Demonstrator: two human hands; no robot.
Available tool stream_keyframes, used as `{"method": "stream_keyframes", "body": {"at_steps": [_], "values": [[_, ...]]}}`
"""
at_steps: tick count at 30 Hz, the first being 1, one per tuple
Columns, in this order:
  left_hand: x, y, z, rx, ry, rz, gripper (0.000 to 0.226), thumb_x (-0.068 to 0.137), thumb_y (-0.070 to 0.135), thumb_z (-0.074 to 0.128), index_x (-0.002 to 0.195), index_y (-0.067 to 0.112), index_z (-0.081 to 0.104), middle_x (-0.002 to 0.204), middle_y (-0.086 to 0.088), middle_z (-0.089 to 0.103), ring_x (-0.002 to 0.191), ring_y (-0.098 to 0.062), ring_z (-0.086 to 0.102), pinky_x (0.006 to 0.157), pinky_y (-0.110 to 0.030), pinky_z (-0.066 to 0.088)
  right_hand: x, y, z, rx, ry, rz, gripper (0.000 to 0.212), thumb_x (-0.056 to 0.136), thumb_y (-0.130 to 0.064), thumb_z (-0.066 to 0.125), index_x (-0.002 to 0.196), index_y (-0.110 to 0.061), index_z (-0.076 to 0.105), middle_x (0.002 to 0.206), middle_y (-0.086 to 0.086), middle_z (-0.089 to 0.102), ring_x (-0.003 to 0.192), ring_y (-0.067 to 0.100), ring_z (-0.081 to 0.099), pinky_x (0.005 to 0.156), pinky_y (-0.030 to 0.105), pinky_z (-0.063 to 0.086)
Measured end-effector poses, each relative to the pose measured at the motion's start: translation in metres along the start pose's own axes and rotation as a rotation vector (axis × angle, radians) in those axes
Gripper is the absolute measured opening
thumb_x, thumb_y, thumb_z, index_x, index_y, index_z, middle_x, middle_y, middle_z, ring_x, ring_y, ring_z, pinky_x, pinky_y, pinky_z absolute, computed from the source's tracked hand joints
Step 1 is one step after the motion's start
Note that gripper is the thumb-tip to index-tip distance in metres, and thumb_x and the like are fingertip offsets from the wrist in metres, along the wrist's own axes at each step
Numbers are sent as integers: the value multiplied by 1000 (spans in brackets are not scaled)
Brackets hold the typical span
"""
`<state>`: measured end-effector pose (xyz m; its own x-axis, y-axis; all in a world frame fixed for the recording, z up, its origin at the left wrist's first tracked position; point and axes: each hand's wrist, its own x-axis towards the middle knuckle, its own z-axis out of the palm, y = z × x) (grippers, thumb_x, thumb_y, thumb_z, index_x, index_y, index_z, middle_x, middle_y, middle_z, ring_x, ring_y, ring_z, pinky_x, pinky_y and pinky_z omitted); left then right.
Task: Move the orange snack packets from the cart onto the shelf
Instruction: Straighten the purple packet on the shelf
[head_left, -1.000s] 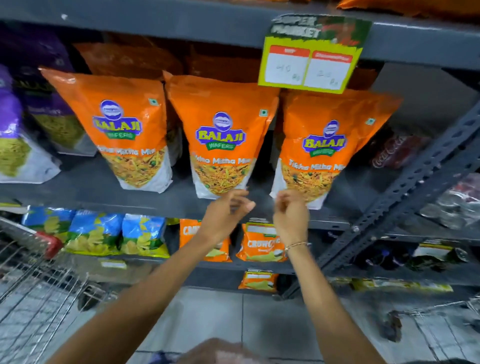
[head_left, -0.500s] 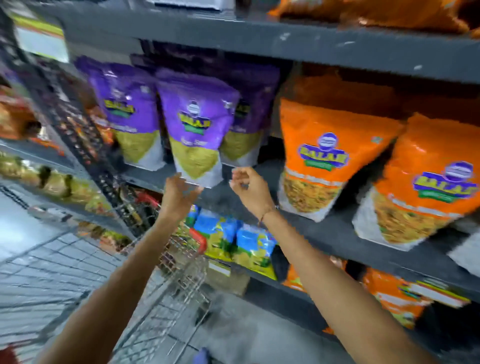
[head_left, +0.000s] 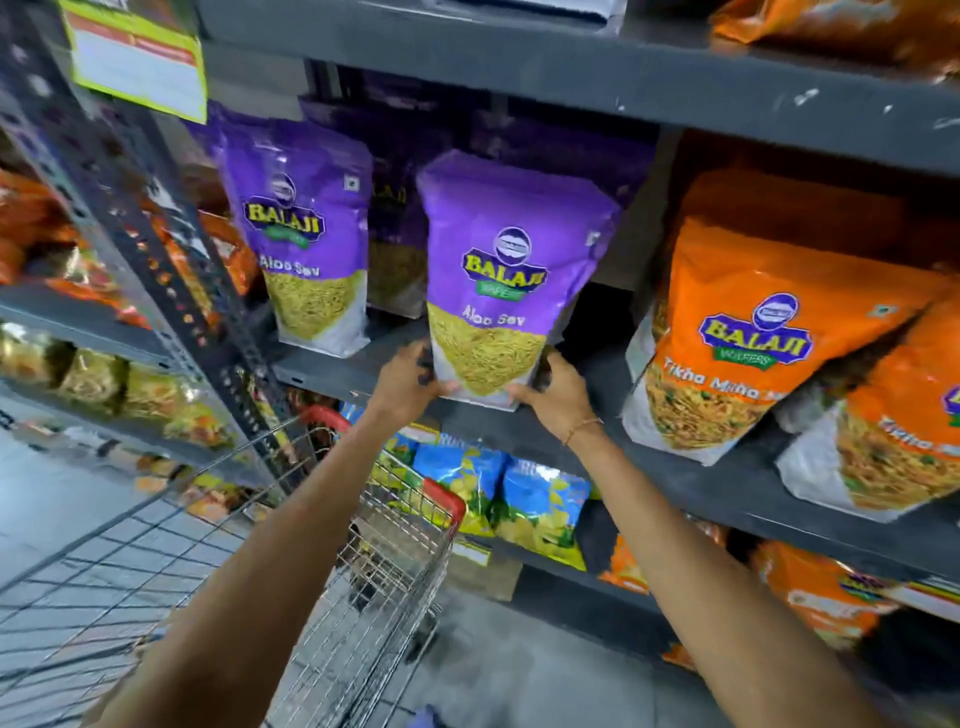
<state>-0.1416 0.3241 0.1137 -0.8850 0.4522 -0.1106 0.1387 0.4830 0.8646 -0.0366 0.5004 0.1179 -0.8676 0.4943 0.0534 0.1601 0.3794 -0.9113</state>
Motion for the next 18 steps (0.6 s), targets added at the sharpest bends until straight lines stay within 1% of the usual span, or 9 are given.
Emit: {"method": "stream_keyframes", "body": {"at_steps": [2,6,8,10,12,13,14,16,18], "values": [[3,-7,16,-26,-13,40,60,43,44,77,97,28,56,101,-15,69,89,-36,67,83,-50,55,-5,6,-13,37,-11,10,48,72,0,73,115,-2,52,105,6,61,100,18,58,96,39,49],[-2,8,26,-45,-3,79,71,51,43,79,113,19,54,112,-13,64,97,-30,65,87,-45,54,-10,10,-23,103,-51,35,54,77,3,67,126,-3,44,116,7,57,110,20,55,102,36,44],[-6,15,24,-30,-22,97,70,62,29,82,123,14,50,120,-13,60,101,-27,63,91,-41,52,-14,6,-24,96,-85,72,63,77,-7,69,131,-8,37,121,5,55,117,23,53,103,38,43],[-7,14,18,-66,-43,91,72,65,22,82,128,13,47,126,-12,56,101,-23,61,90,-37,52,-23,-1,-26,-48,-118,103,83,74,-19,74,138,-10,22,129,3,45,125,21,45,105,36,38],[-13,10,2,-153,100,73,75,68,17,80,132,9,42,129,-12,53,99,-20,58,86,-33,50,-38,-9,-22,-473,-117,167,81,75,-30,73,134,-2,25,132,11,41,126,28,41,105,38,35],[-16,7,-9,-186,264,80,73,71,16,78,133,8,40,129,-14,51,102,-20,55,89,-33,49,-47,-17,-16,-666,-125,147,66,78,-35,69,125,-1,38,128,16,47,121,32,45,101,39,38],[-17,3,-23,-191,441,92,72,74,17,76,134,6,37,129,-16,48,107,-22,52,94,-33,47,-54,-31,-6,-730,-152,87,49,81,-37,65,112,-2,51,119,17,56,113,32,52,94,38,43],[-16,-9,-51,-143,664,112,80,76,16,73,139,2,26,136,-21,35,122,-29,41,106,-30,37,-55,-58,28,-583,-235,-27,28,83,-34,63,91,-8,64,99,11,70,94,25,63,83,33,49],[-5,-18,-76,-28,658,50,98,70,10,77,143,-1,12,143,-25,19,132,-38,29,114,-39,28,-36,-83,67,-352,-264,-76,24,83,-30,64,98,-11,64,97,8,73,87,18,66,78,27,49]]}}
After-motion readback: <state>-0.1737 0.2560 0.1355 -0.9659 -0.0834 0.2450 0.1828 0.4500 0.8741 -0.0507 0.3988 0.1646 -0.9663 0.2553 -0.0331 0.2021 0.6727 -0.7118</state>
